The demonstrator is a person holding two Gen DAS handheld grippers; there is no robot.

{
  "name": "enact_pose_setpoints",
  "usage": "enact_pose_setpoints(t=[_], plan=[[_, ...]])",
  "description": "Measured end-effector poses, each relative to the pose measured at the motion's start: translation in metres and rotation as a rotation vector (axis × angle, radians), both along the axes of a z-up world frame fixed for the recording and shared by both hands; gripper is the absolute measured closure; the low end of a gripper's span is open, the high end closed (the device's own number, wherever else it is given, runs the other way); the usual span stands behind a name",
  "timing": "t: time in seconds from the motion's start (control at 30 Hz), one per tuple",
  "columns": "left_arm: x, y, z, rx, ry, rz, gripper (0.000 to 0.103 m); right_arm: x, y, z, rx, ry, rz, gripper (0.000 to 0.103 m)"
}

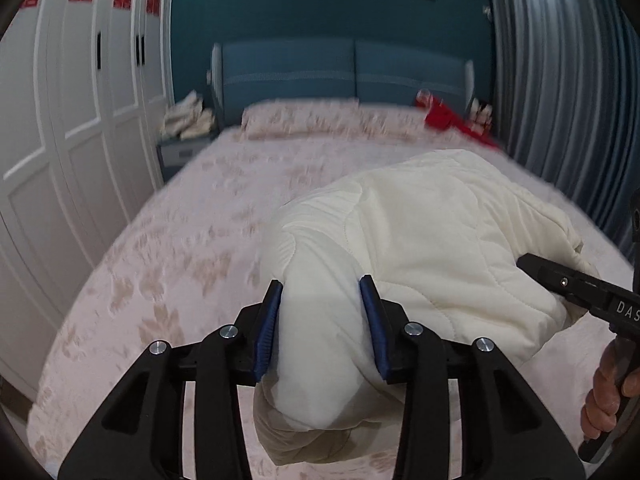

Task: Fold large clothes
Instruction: 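Lower the folded end onto the bundle and open the right gripper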

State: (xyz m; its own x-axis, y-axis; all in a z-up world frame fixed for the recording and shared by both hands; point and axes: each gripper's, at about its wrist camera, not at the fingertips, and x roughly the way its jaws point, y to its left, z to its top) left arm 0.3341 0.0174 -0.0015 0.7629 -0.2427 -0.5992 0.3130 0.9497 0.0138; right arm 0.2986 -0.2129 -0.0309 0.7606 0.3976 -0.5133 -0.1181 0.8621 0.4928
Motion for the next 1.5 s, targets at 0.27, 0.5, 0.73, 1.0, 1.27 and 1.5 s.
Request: enact_pose_setpoints(t=[0.27,0.5,0.73,1.0,1.27,1.5], plan=[[-0.01,-0.004,-0.088,0.203,0.197,0.043,0.053,-0.025,-0.015,-0.107,0.111,0.312,-0.027,0.044],[-0.033,0.009,-0.061,0.145,0.331,0.163,0.052,-0.063,-0.011,-0.037,-0.109,0.3,-0.124,0.05],[-0.043,0.005,-0.048,0.107,0.36,0.213,0.052,-0.052,0.036,0.005,-0.312,0.262,-0.054,0.102],[-0.027,-0.002,-0.077,0.097,0.456,0.249,0.051,-0.025,0.061,-0.046,-0.459,0.431,-0.049,0.103],[-0.026,-0.013,-0.105,0.151,0.46,0.27,0.041,-0.012,0.056,-0.093,-0.422,0.523,-0.043,0.103],[-0.027,-0.019,-0.114,0.185,0.45,0.278,0.038,-0.009,0.054,-0.113,-0.389,0.552,-0.06,0.103]])
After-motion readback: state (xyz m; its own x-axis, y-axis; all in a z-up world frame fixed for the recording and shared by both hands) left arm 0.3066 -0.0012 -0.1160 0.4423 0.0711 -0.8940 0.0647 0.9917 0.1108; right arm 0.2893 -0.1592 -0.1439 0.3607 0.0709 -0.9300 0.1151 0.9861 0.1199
